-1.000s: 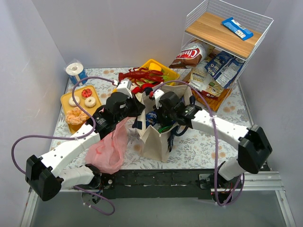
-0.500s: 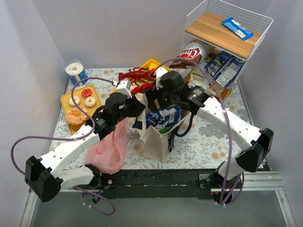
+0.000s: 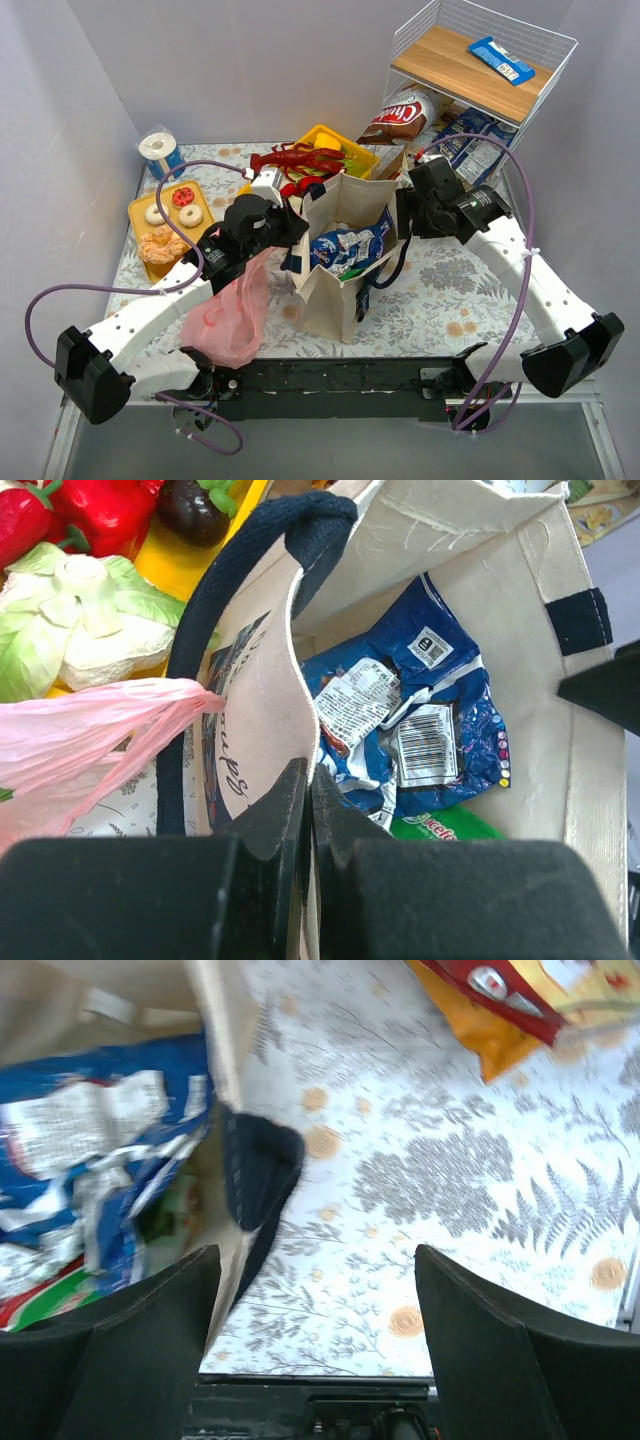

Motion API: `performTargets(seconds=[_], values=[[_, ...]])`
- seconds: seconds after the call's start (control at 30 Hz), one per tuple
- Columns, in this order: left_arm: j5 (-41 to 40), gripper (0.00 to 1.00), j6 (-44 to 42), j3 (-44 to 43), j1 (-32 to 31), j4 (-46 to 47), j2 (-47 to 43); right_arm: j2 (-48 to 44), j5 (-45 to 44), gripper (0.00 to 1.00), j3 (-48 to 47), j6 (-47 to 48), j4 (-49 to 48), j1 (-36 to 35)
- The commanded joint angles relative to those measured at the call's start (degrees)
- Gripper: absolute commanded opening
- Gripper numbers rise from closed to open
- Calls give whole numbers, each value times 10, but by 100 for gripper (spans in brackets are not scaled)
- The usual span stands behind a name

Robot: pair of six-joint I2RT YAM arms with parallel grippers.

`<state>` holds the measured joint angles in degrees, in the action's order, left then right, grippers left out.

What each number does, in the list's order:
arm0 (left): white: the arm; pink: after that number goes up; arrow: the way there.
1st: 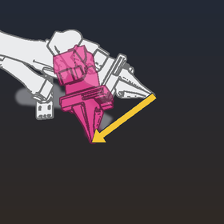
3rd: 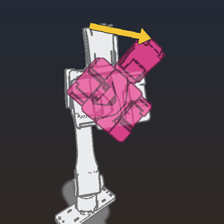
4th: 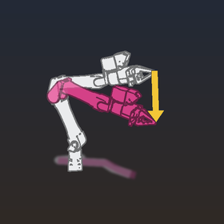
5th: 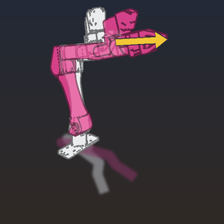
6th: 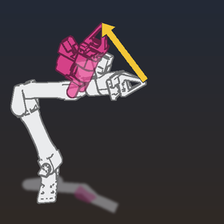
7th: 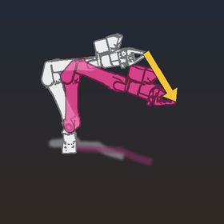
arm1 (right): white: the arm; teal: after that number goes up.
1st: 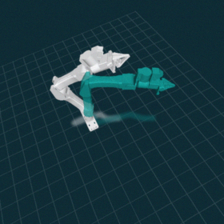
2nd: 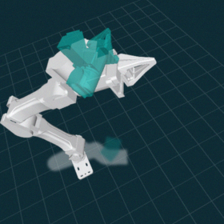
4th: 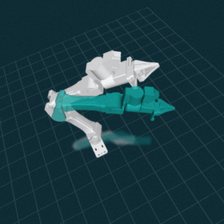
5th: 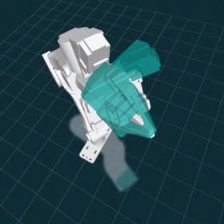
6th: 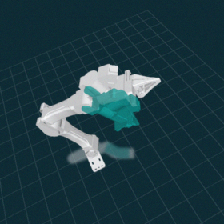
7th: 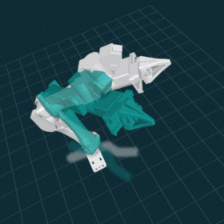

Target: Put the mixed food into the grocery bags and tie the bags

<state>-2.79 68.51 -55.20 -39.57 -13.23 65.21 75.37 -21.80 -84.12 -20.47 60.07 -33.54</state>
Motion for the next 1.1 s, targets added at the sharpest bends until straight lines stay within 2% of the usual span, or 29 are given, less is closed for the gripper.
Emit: performTargets(seconds=[0.0,0.03,0.07,0.13,0.17,0.2,0.23,0.3,0.5,0.7,0.83,1.07], values=[[52,0,-42,-18,-5,-23,12,-37,21,84,70,10,-93,29],[64,0,-53,-21,-5,-24,17,-44,39,84,90,30,-117,34],[84,0,-84,-32,-6,-27,20,-51,83,76,106,37,-177,44],[137,0,-115,-45,-8,-36,35,-74,110,60,149,35,-216,52],[149,0,-139,-58,-9,-47,40,-82,117,42,153,21,-224,57],[170,0,-150,-63,-13,-51,45,-93,113,33,149,15,-218,57],[181,0,-156,-68,-15,-56,50,-97,96,15,143,7,-208,57],[201,0,-171,-78,-23,-63,64,-106,66,1,114,-38,-148,57],[231,0,-178,-115,-78,-60,128,-160,-40,1,97,-134,-31,57],[260,0,-174,-168,-129,-16,220,-227,-139,1,118,-221,10,57],[277,0,-171,-227,-145,5,284,-232,-223,1,110,-247,62,57],[264,0,-155,-322,-162,45,388,-244,-309,1,103,-274,78,57]])
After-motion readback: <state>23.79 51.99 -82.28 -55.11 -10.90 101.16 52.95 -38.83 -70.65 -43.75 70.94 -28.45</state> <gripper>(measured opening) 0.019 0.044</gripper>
